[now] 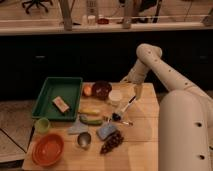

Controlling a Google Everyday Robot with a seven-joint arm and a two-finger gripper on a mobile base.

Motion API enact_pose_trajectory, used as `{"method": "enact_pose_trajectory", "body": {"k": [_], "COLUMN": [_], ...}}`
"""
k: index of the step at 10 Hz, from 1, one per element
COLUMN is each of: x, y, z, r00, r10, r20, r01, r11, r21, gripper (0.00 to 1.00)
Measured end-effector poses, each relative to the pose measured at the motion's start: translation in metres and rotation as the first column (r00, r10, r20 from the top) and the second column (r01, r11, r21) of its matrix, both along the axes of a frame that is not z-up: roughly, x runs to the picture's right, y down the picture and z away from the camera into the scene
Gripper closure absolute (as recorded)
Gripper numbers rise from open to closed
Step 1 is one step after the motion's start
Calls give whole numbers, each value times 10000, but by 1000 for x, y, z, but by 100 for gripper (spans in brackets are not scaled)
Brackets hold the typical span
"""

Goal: Place brush in paper cup

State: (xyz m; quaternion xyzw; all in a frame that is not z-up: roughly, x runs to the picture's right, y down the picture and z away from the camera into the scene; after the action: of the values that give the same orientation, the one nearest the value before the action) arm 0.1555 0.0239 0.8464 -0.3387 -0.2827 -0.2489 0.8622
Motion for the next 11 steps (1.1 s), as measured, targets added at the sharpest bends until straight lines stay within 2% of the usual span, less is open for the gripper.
{"method": "enact_pose_trajectory", "body": {"k": [11], "x": [-2], "y": [2], "z": [2], "r00": [9999], "r10": [-150], "r20": [-5], "r01": [150], "r11": [9999], "r21": [-71], "gripper": [20]}}
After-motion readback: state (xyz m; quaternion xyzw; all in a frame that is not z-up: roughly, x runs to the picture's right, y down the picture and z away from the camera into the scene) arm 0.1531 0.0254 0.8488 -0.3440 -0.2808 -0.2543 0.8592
